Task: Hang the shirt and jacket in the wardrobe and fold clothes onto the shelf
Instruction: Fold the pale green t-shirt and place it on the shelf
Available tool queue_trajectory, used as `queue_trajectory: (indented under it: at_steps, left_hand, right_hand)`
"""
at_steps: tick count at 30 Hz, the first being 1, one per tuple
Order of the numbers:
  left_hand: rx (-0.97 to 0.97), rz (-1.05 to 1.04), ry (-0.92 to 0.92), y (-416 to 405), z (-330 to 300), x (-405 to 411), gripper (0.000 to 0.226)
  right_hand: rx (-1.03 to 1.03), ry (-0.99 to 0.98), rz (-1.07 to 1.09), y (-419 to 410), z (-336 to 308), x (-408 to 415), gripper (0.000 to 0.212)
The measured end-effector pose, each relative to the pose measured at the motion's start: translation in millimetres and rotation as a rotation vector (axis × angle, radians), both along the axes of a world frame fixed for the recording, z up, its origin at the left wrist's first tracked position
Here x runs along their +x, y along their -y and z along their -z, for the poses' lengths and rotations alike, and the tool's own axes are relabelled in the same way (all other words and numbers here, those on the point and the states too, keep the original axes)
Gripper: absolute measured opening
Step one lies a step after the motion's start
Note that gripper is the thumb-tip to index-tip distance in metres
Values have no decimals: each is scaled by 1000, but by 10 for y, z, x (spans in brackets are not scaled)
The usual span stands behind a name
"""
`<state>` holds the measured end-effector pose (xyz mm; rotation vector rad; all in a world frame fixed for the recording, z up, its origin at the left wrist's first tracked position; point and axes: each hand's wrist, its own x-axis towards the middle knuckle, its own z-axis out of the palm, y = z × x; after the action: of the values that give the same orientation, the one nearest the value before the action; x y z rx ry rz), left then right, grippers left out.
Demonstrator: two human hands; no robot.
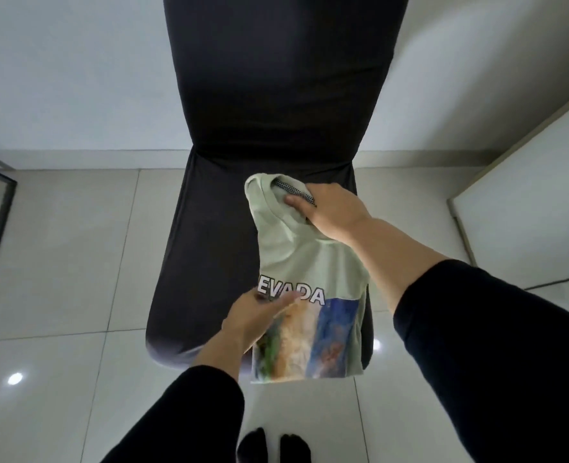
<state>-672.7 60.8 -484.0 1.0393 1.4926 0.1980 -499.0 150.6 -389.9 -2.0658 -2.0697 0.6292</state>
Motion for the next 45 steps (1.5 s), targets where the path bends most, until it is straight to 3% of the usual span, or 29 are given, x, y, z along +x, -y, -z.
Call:
queue_trajectory:
  at_steps: [4, 9, 12, 16, 21, 23, 25, 28, 31, 38, 45]
  left_hand:
    - [26, 110, 26, 84, -404, -66, 21]
    - [254, 230, 54, -119, -1249, -105, 31]
    - [355, 281, 66, -261, -1831, -75, 27]
    - [371, 133, 191, -301, -2691, 153, 18]
    - [294, -133, 627, -90, -3506, 672, 18]
    - [332, -228, 751, 50, -3734, 1028, 16]
    - [514, -241, 707, 224, -3901, 1485, 13]
    - [890, -138, 423, 614, -4201, 2128, 28]
    - [1052, 70, 317, 1057, -4395, 2731, 28]
    - [1132, 460, 444, 2332, -4363, 4076, 24]
    - [1072, 755, 549, 3680, -4043, 5047, 23]
  right_hand:
    - [88, -56, 144, 99, -689, 259, 41]
    - [249, -150, 367, 301, -1661, 597, 42]
    - [350, -201, 535, 562, -2308, 798, 44]
    - [506, -379, 762, 1080, -3048, 1106, 41]
    - [705, -648, 1007, 1828, -3743, 1567, 47]
    - [768, -671, 1094, 2143, -3961, 1759, 45]
    - [825, -608, 1167, 2496, -4123, 1964, 45]
    - [900, -468, 1291, 3132, -4229, 2327, 45]
    - [932, -337, 1456, 3899, -4178, 2718, 45]
    - [952, -114, 1784, 5755, -3908, 3281, 44]
    - [867, 39, 2073, 7318, -3566, 3554, 47]
